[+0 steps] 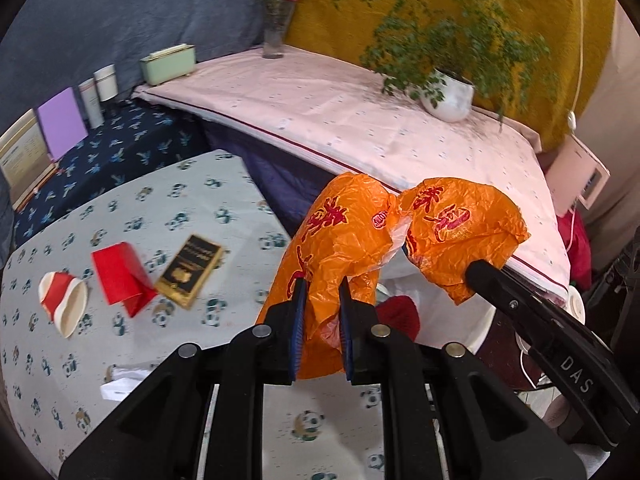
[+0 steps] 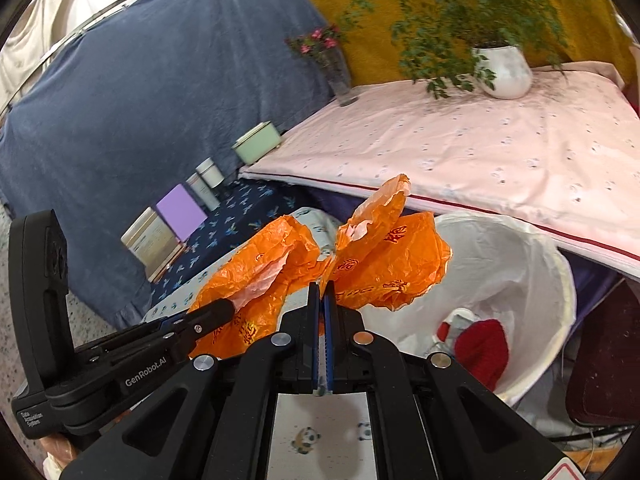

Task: Collect trash
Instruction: 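Carry the orange bag in the left tool while the right tool carries its bag to the bin, then open the left tool over the bin while the right tool opens too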

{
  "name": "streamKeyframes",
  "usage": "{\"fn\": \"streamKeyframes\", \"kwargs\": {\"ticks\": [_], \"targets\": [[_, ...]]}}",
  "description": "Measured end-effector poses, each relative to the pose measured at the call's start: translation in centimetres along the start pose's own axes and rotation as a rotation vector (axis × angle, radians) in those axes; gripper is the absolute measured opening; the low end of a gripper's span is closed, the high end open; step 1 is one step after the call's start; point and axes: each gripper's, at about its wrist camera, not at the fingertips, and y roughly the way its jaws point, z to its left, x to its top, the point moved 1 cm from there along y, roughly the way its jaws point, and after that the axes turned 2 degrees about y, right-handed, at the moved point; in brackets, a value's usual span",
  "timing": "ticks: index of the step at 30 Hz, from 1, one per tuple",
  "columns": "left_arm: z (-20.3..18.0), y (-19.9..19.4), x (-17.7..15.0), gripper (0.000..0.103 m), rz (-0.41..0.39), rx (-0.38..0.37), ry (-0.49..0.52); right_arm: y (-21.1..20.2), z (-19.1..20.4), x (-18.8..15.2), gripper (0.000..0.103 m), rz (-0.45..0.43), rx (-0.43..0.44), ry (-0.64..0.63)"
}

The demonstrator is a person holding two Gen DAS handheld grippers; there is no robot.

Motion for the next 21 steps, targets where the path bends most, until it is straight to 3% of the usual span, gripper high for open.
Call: {"fn": "streamKeyframes", "kwargs": {"ticks": [13, 14, 16, 21], "targets": [[-5.0, 3.8, 0.5, 0.019, 0.054, -0.096, 0.048, -0.3, -5.4, 0.0, 0.004, -0.005, -0.082, 0.081], [-5.1, 4.0, 0.6, 0.023, 0.053, -0.097, 0.042, -0.2, -5.5, 0.1, 0.005, -0.006, -0.09, 0.081], [-5.1, 4.1, 0.7, 0.044, 0.047, -0.091, 0.032, -0.3, -5.6, 0.0, 0.01, -0.012, -0.105, 0.083], [-4.6, 4.0, 0.9, 0.053, 0.033, -0.072, 0.021, -0.2, -5.9, 0.1, 0.015, -0.016, -0.115, 0.093]]}}
